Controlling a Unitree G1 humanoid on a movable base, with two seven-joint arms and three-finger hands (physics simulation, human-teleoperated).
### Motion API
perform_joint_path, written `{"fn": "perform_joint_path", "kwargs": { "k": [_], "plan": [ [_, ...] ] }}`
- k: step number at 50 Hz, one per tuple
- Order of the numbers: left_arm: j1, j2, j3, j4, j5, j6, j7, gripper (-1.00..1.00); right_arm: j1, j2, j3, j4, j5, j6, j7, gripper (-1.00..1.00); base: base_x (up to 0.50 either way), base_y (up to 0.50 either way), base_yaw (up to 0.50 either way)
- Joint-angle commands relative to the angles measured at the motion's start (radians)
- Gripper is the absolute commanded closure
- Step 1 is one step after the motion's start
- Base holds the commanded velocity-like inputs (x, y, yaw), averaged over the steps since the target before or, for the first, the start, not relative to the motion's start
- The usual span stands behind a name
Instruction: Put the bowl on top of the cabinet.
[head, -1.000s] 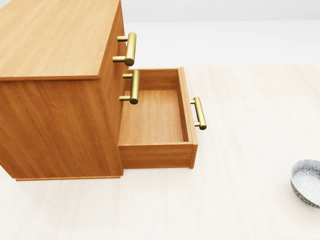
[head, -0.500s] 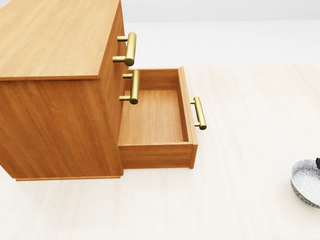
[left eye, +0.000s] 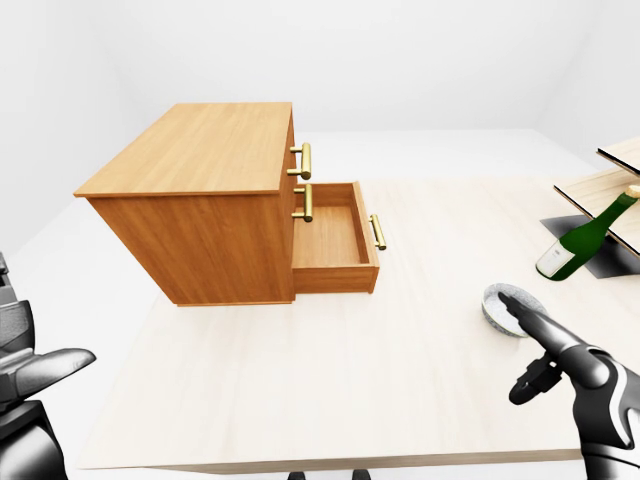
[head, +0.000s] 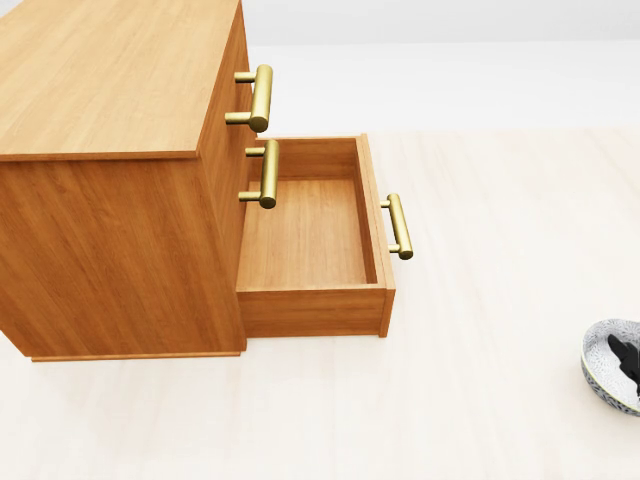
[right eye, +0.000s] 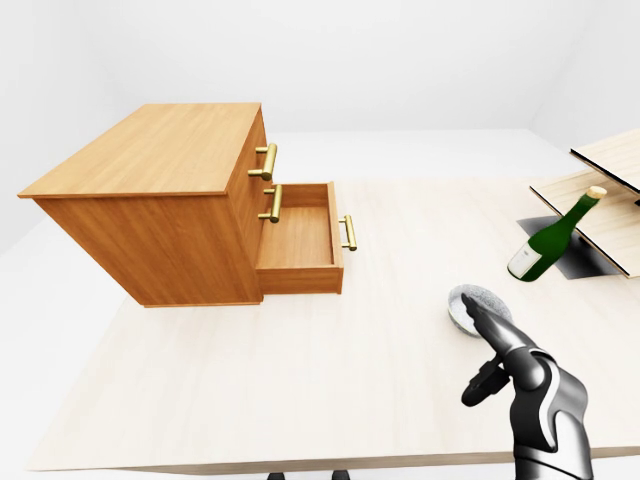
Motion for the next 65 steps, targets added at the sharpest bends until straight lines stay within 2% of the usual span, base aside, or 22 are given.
{"fn": "perform_joint_path", "kwargs": {
  "k": [1,10,17,34,65],
  "plan": [
    [0.000,-0.003,-0.006,0.002,0.009,0.000,-0.003,-1.00,0.010,-0.044,-0.019,-0.065,-0.054,0.000,0.000,-1.00,0.00,0.00,0.00],
    [0.001,-0.003,-0.003,0.000,0.005,0.000,-0.003,-1.00,0.013,-0.062,-0.084,-0.228,-0.260,0.000,0.000,-1.00,0.00,0.00,0.00],
    [0.001,-0.002,-0.001,0.001,0.002,0.000,-0.002,-1.00,-0.013,-0.043,-0.101,-0.202,-0.311,0.000,0.000,-1.00,0.00,0.00,0.00],
    [-0.003,0.000,-0.004,0.009,0.005,0.000,-0.002,-1.00,-0.044,-0.056,-0.045,-0.020,-0.241,0.000,0.000,-1.00,0.00,0.00,0.00],
    [-0.004,-0.002,-0.013,0.007,0.015,0.000,-0.001,-1.00,-0.077,-0.073,0.011,0.047,-0.220,0.000,0.000,-1.00,0.00,0.00,0.00]
  ]
}}
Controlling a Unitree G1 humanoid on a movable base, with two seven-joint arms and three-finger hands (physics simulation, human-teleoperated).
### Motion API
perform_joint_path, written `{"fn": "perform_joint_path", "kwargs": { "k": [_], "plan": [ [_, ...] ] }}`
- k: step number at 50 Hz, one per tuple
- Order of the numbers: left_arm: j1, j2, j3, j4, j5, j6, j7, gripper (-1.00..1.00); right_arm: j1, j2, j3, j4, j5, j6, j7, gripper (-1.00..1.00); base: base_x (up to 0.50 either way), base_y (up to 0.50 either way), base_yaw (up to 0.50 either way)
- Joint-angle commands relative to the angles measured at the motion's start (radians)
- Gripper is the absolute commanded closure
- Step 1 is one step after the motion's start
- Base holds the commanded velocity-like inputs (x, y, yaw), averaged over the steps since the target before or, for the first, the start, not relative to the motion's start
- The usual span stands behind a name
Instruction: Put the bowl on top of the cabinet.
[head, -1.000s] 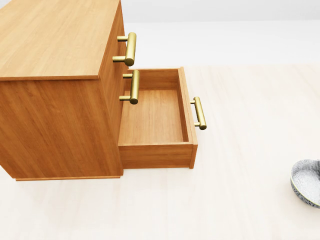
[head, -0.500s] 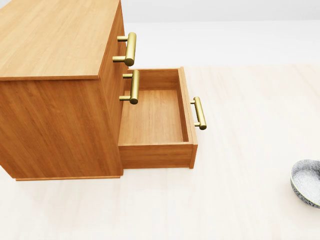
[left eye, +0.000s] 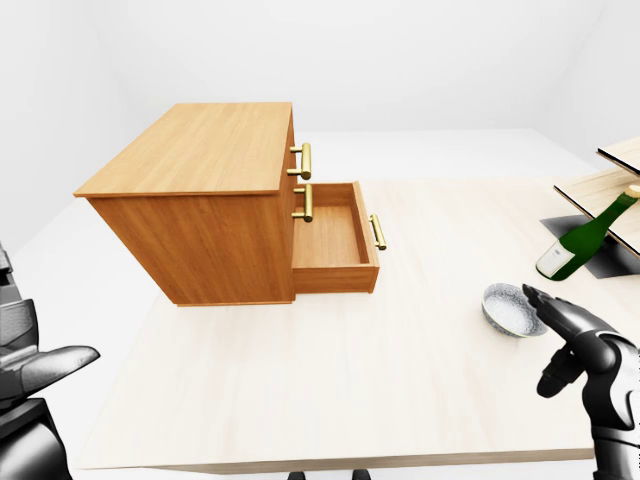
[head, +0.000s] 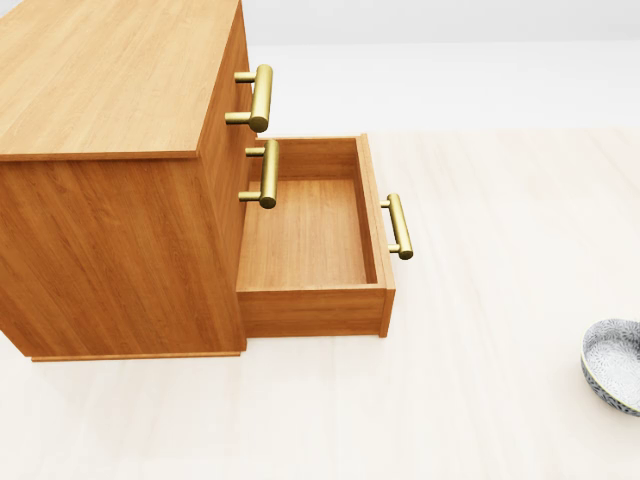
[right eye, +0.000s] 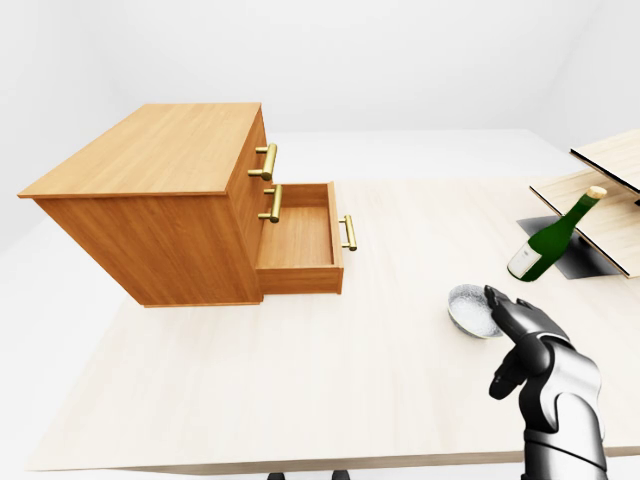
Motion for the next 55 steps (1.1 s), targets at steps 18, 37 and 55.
{"fn": "perform_joint_path", "kwargs": {
  "k": [18,37,55],
  "plan": [
    [0.000,-0.004,-0.006,0.005,0.011,0.000,-0.006,-1.00,-0.020,0.000,0.035,0.067,0.069,0.000,0.000,-1.00,0.00,0.00,0.00],
    [0.000,-0.002,-0.006,0.004,0.007,0.000,-0.002,-1.00,-0.011,-0.008,0.047,0.062,0.077,0.000,0.000,-1.00,0.00,0.00,0.00],
    [-0.010,0.002,-0.012,0.016,0.014,0.000,0.002,-1.00,-0.037,-0.009,0.072,0.130,0.102,0.000,0.000,-1.00,0.00,0.00,0.00]
  ]
}}
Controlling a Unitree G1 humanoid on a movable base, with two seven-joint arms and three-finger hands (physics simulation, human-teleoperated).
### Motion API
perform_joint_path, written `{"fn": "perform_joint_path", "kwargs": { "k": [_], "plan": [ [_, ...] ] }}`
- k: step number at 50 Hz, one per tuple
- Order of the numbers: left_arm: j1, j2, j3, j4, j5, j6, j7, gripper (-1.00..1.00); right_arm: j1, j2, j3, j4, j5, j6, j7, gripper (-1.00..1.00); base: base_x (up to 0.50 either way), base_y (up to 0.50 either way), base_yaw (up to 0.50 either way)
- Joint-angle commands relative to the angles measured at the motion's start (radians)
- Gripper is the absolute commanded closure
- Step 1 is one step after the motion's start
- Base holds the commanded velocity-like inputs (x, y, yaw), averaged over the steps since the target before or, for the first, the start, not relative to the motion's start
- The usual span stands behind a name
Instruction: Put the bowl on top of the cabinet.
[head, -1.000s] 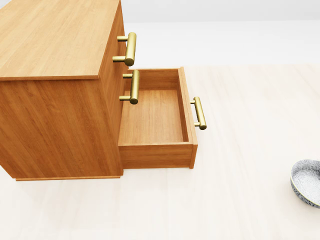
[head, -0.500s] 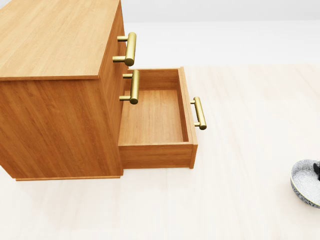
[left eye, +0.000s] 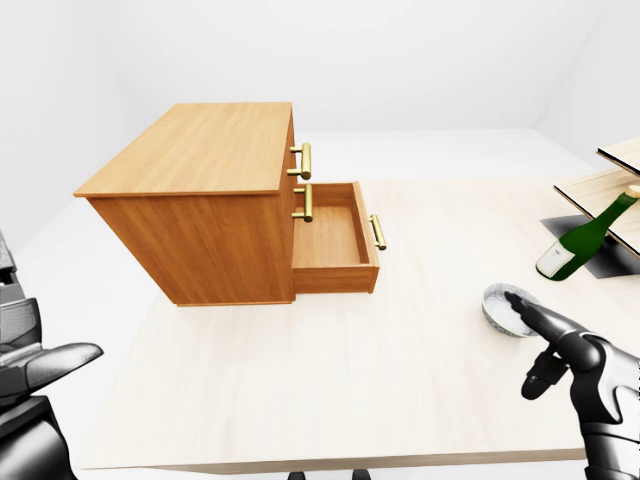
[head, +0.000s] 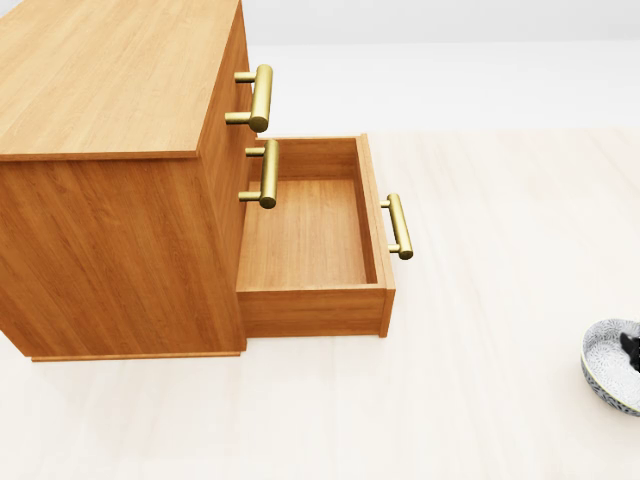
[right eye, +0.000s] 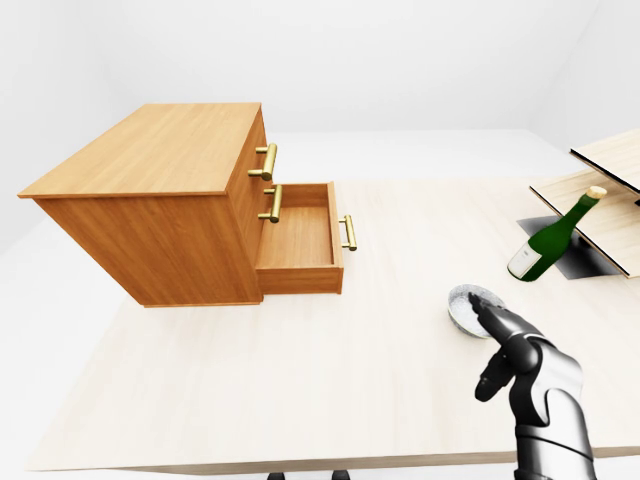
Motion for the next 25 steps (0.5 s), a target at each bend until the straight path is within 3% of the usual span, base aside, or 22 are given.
{"fn": "perform_joint_path", "kwargs": {
  "k": [1,25],
  "plan": [
    [-0.005,0.002,-0.006,0.007,0.006,0.000,0.003,-1.00,-0.021,-0.006,0.018,0.040,0.016,0.000,0.000,-1.00,0.00,0.00,0.00],
    [-0.003,-0.002,-0.011,0.006,0.012,0.000,-0.001,-1.00,-0.033,-0.013,0.042,0.090,0.052,0.000,0.000,-1.00,0.00,0.00,0.00]
  ]
}}
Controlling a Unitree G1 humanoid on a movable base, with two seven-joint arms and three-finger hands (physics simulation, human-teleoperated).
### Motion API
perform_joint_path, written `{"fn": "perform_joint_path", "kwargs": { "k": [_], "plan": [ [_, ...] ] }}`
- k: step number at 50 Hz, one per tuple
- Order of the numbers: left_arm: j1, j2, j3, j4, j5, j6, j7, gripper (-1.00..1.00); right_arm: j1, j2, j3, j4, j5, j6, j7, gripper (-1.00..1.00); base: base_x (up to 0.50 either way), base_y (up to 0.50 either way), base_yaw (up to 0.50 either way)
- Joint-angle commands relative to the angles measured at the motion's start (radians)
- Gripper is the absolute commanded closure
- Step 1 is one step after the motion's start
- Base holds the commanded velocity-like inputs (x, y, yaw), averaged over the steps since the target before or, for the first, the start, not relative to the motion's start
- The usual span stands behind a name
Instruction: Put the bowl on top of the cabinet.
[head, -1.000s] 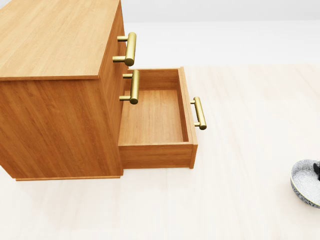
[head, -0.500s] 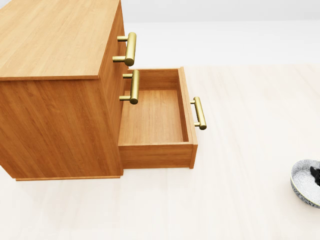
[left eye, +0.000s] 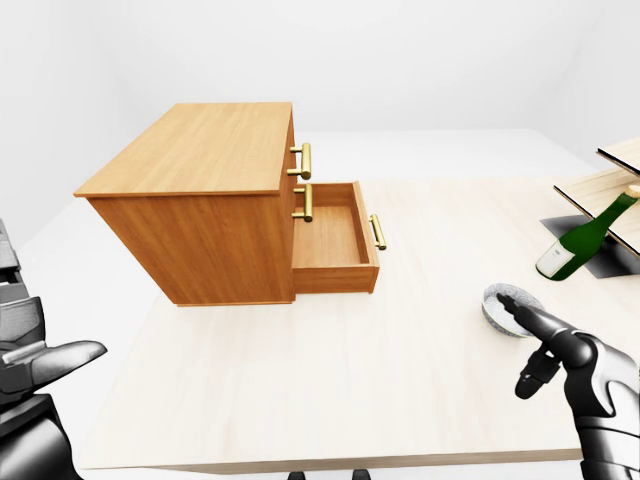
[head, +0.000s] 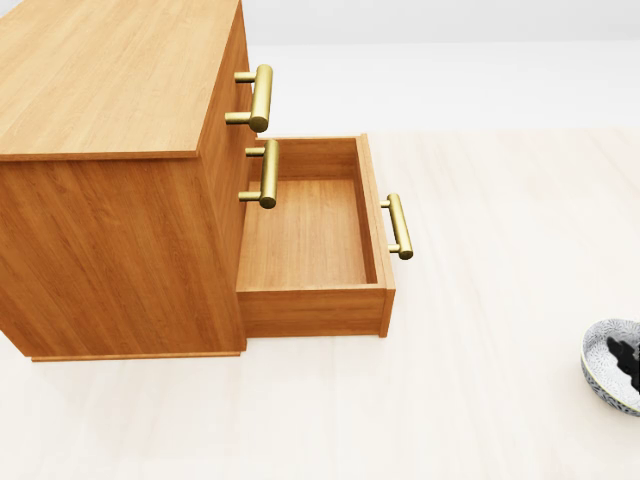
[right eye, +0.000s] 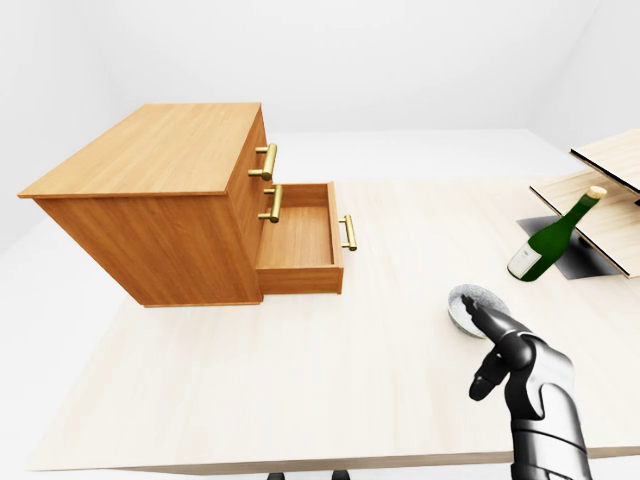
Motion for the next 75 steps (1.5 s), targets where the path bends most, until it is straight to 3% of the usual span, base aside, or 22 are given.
{"fn": "perform_joint_path", "kwargs": {
  "k": [1,31,32,33,34,35,36,55,61,68,75],
  "plan": [
    [0.000,-0.001,-0.003,0.000,0.003,0.000,0.000,-1.00,-0.005,-0.003,0.008,0.026,0.019,0.000,0.000,-1.00,0.00,0.00,0.00],
    [0.000,-0.001,-0.003,-0.004,0.001,0.000,0.003,-1.00,-0.005,-0.019,0.031,0.171,0.146,0.000,0.000,-1.00,0.00,0.00,0.00],
    [-0.001,-0.002,-0.008,-0.002,0.007,0.000,0.002,-1.00,-0.001,-0.019,0.029,0.166,0.149,0.000,0.000,-0.52,0.00,0.00,0.00],
    [-0.001,-0.002,-0.008,-0.002,0.008,0.000,0.002,-1.00,-0.001,-0.020,0.029,0.166,0.149,0.000,0.000,-0.52,0.00,0.00,0.00],
    [0.001,-0.004,-0.010,-0.004,0.010,0.000,0.001,-1.00,-0.002,-0.022,0.027,0.182,0.155,0.000,0.000,0.54,0.00,0.00,0.00],
    [0.002,-0.004,-0.010,-0.005,0.010,0.000,0.000,-1.00,-0.003,-0.022,0.026,0.187,0.158,0.000,0.000,0.94,0.00,0.00,0.00],
    [0.002,-0.005,-0.010,-0.007,0.011,0.000,0.000,-1.00,0.005,-0.019,0.029,0.185,0.162,0.000,0.000,1.00,0.00,0.00,0.00],
    [0.004,-0.013,-0.019,-0.007,0.030,0.000,-0.007,-1.00,0.007,-0.005,0.039,0.156,0.167,0.000,0.000,1.00,0.00,0.00,0.00],
    [0.004,-0.014,-0.018,-0.007,0.030,0.000,-0.008,-1.00,0.020,0.005,0.049,0.061,0.135,0.000,0.000,1.00,0.00,0.00,0.00],
    [0.003,-0.015,-0.019,-0.009,0.030,0.000,-0.008,-1.00,0.029,0.016,0.052,-0.244,-0.025,0.000,0.000,1.00,0.00,0.00,0.00],
    [0.004,-0.015,-0.020,-0.010,0.031,0.000,-0.007,-1.00,-0.057,0.054,0.056,-0.582,-0.346,0.000,0.000,1.00,0.00,0.00,0.00]
  ]
}}
